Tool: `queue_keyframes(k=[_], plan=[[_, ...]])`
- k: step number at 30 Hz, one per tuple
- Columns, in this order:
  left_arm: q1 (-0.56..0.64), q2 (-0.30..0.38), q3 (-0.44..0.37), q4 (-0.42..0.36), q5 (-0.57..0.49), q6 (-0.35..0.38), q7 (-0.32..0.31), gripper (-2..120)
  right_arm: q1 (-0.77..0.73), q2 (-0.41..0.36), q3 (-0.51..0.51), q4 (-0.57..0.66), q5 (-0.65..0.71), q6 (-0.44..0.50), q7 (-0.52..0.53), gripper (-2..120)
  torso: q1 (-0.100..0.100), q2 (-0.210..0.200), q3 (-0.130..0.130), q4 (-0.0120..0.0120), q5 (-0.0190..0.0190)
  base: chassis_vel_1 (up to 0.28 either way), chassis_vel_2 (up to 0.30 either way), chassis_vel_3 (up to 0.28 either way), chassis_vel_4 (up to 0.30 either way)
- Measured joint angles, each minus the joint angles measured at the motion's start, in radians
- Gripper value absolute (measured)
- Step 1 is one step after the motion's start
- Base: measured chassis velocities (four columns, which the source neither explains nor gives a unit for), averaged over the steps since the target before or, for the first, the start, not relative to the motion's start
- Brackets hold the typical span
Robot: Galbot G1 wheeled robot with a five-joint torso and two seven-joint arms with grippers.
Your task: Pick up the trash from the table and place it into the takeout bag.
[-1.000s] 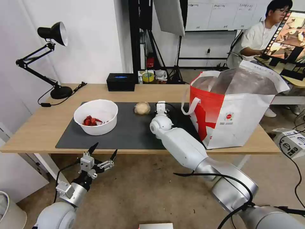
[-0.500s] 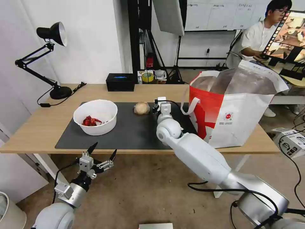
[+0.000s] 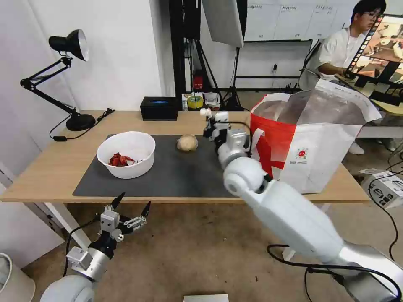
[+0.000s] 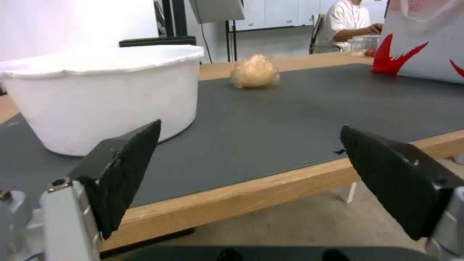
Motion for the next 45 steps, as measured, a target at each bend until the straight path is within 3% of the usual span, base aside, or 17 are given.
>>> queue_keyframes(k=[4, 10, 19, 30, 45], plan=[[0.009, -0.011, -0.001, -0.009, 0.009, 0.001, -0.001, 100, 0.002, -0.031, 0.038, 0.025, -0.058, 0.039, 0.003, 0, 0.000, 0.000, 0.000, 0.0002, 0.0000, 0.000, 0.000, 0.000, 0.000], [0.023, -0.023, 0.002, -0.026, 0.014, 0.005, -0.003, 100, 0.002, -0.086, 0.095, 0.028, -0.145, 0.058, 0.122, 0, 0.000, 0.000, 0.000, 0.0000, 0.0001, 0.000, 0.000, 0.000, 0.000], [0.033, -0.023, 0.003, -0.035, 0.016, 0.005, -0.003, 100, -0.004, -0.144, 0.151, 0.030, -0.096, 0.006, 0.237, 0, 0.000, 0.000, 0.000, 0.0000, -0.0001, 0.000, 0.000, 0.000, 0.000], [0.039, -0.021, 0.005, -0.045, 0.022, 0.006, -0.003, 100, -0.068, -0.198, 0.206, 0.076, -0.052, -0.044, 0.265, 0, 0.000, 0.000, 0.000, 0.0000, -0.0002, 0.000, 0.000, 0.000, 0.000], [0.061, -0.015, -0.005, -0.077, 0.024, 0.012, 0.005, 100, -0.108, -0.249, 0.250, 0.109, -0.003, -0.089, 0.276, 55, 0.000, 0.000, 0.000, 0.0000, -0.0001, 0.000, 0.000, 0.000, 0.000]])
